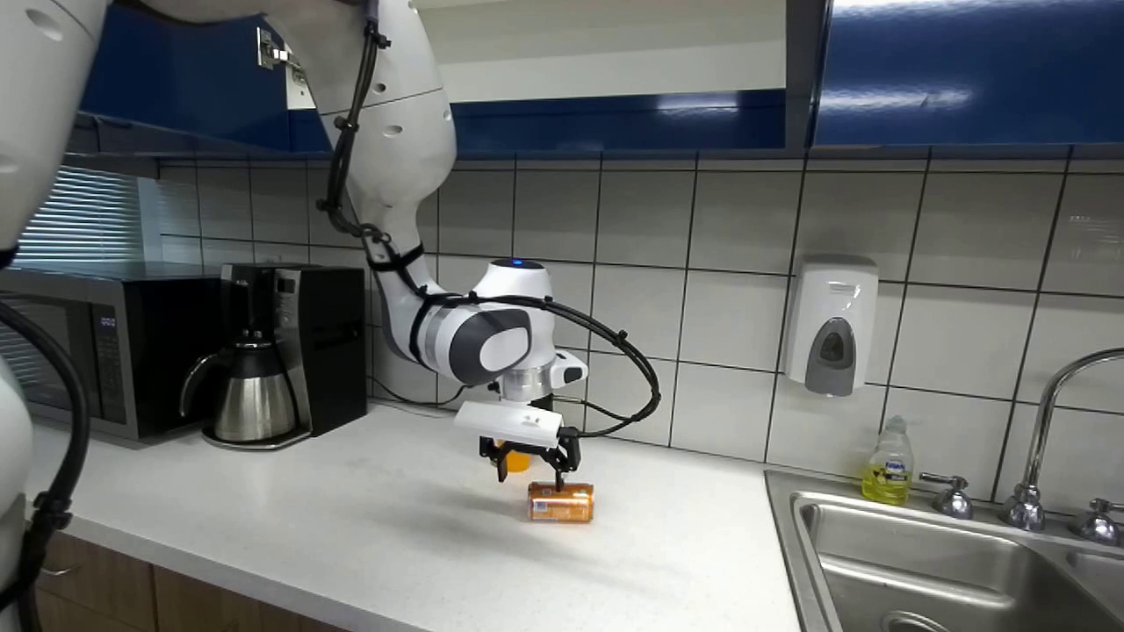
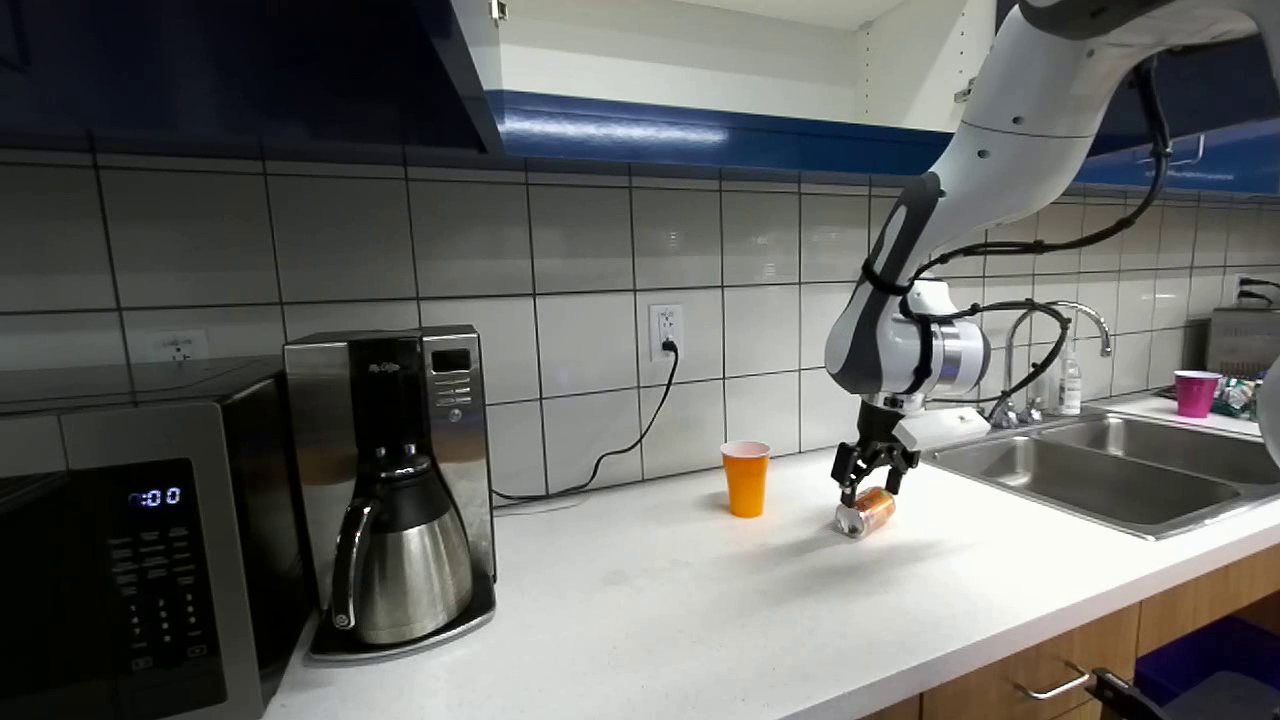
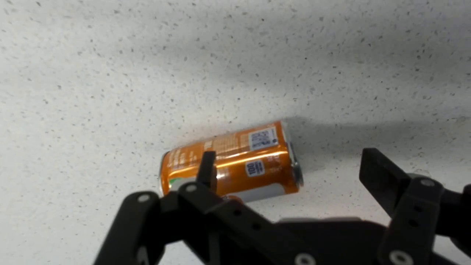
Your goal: Move an object from one position to another
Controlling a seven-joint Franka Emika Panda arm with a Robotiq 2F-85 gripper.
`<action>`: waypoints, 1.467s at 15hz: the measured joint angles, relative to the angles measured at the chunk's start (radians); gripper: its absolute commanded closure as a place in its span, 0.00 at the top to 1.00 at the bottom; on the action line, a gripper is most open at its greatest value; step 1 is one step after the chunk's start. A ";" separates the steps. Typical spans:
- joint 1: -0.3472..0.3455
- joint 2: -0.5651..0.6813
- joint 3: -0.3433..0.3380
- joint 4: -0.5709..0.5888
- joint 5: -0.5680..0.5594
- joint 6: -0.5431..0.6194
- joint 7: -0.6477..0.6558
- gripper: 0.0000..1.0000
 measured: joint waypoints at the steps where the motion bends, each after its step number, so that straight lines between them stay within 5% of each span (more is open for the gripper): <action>1: 0.000 -0.002 0.003 0.000 -0.003 -0.002 0.000 1.00; 14: 0.000 -0.147 -0.001 -0.055 -0.033 -0.224 -0.001 1.00; 22: 0.004 -0.143 -0.005 -0.058 -0.033 -0.223 -0.001 1.00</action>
